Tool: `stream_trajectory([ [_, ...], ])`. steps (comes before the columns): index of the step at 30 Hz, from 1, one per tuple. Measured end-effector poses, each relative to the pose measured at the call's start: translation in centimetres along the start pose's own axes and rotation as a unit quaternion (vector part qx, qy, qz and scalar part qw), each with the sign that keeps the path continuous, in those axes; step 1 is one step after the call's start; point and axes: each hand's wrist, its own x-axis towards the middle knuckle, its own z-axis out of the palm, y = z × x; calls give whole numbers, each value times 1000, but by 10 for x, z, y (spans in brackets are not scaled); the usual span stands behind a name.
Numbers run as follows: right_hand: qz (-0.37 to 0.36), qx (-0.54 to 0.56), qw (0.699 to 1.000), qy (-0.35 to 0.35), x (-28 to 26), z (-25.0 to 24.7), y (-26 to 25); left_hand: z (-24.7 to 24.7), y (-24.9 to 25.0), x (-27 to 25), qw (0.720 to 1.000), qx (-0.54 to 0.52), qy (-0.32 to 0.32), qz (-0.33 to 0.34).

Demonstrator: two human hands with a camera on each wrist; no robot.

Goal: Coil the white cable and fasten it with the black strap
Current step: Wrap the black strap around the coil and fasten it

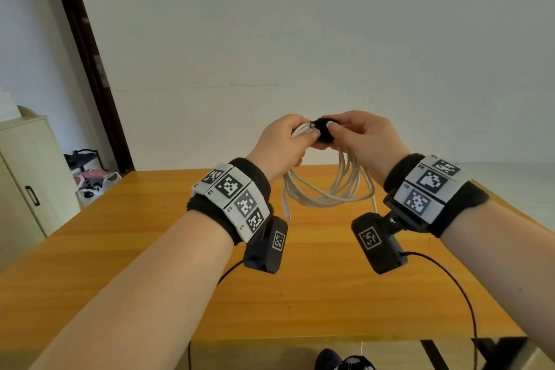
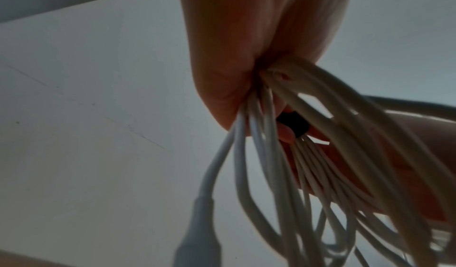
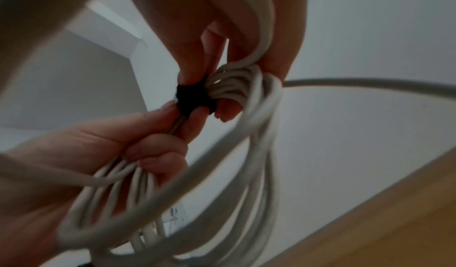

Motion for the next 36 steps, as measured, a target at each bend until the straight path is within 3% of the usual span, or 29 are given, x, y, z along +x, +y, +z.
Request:
stream_trajectory([
  [7,102,14,993,-51,-15,-2,2,1,3,-6,993,-103,33,-44],
  [13,232,35,968,-85,-36,-8,7,-4,3,-14,977,-193,56,-66],
  [20,258,38,965,-9,-40,-17,-4,-8,9,-22,965,-247,22,-87],
  [23,245,88,965,-40,-43,-23,-3,-11,8,-25,961,-260,23,-95],
  [27,214,59,972,-72,-46,-24,4,-11,7,-27,941,-317,14,-117],
  [31,234,113,964,-60,-46,-15,-1,-9,10,-28,922,-367,2,-127],
  [36,260,260,928,-66,-48,-13,-5,-7,9,-28,932,-343,35,-114],
])
